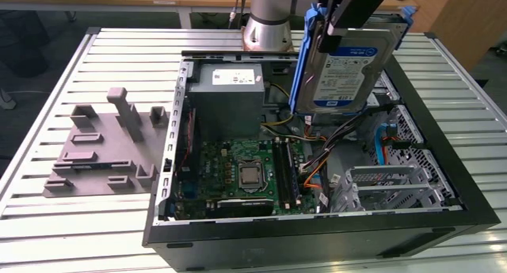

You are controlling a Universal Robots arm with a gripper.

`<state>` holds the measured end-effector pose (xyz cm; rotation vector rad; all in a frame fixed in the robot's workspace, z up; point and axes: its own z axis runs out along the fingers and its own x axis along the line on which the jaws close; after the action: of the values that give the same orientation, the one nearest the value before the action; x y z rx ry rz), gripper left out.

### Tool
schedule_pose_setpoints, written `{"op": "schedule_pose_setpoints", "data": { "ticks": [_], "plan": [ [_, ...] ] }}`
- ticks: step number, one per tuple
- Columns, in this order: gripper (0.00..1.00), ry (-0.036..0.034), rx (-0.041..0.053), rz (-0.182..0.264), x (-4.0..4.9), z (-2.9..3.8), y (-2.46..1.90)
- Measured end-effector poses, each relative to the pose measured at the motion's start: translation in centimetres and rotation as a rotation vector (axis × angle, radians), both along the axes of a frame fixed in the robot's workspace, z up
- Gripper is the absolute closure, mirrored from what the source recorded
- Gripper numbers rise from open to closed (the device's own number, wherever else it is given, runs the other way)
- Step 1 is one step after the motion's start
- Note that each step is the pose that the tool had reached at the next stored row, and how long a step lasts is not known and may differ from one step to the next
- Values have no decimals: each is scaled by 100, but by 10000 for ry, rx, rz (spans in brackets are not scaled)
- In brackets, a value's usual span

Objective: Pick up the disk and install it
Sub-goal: 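Insert the disk into the insertion slot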

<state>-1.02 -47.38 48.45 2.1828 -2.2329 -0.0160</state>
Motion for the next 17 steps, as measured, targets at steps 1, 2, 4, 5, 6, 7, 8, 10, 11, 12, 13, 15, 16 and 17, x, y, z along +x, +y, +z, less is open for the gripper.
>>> {"op": "schedule_pose_setpoints", "data": {
  "ticks": [1, 2, 4, 5, 6, 7, 8, 10, 11, 12, 13, 15, 16, 17],
  "plan": [
    [64, 0, 0, 0, -2, 0, 0],
    [64, 0, 0, 1, -4, 0, 0],
    [64, 1, -2, 0, -8, 1, 0],
    [64, 1, -1, 0, -10, 1, 0],
    [64, 0, 0, 0, -12, 0, 0],
    [64, 0, 0, 1, -14, 0, 0],
    [64, 0, 0, 1, -16, 0, 0],
    [64, 0, 0, 0, -20, 0, 0],
    [64, 0, 0, 0, -22, 0, 0],
    [64, 0, 1, 0, -24, 0, 0],
    [64, 0, 0, 0, -26, 0, 0],
    [64, 0, 0, 1, -30, 0, 0],
    [64, 0, 0, 0, -36, 0, 0],
    [64, 0, 1, 1, -38, 0, 0]
  ]
}}
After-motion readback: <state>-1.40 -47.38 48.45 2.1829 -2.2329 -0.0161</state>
